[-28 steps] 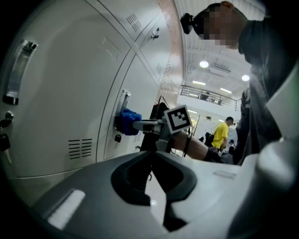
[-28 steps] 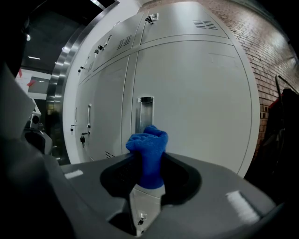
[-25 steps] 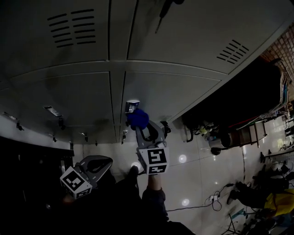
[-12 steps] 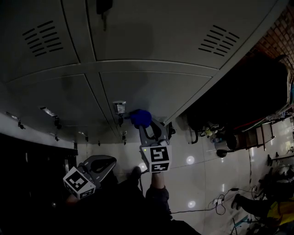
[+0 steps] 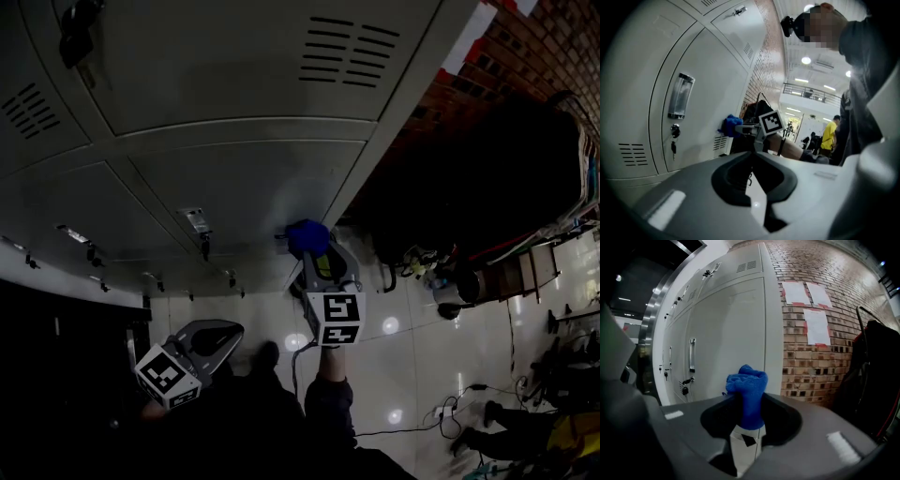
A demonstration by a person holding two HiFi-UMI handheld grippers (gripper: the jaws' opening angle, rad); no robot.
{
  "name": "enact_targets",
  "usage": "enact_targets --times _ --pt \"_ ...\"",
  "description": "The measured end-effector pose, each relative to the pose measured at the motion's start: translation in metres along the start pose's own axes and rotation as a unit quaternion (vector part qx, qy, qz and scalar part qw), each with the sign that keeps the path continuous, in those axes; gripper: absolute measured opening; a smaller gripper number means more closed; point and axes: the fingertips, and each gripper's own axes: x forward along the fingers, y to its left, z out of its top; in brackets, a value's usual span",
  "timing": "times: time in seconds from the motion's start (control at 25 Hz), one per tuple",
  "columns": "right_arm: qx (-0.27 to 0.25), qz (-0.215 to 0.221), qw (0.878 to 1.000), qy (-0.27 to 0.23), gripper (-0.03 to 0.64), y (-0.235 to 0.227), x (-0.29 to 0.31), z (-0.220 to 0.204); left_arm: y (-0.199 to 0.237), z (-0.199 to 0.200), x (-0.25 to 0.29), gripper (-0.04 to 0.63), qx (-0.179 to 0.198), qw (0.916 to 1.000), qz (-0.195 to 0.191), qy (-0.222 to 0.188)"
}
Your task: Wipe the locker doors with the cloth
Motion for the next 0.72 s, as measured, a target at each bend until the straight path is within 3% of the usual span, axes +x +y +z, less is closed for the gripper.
enact_targets --times 0.4,0.72 --pt "0.008 -0.017 1.000 -0.005 0.118 -0.022 -0.007 -0.003 -0.009 -0.002 0.010 -0.003 0.003 1.0000 0.005 0.008" --pt "0.009 0.001 1.000 0.005 0.118 0.015 -0.005 -0.008 -0.004 -0.009 -0.010 -0.003 -0.003 0.9999 -0.008 0.010"
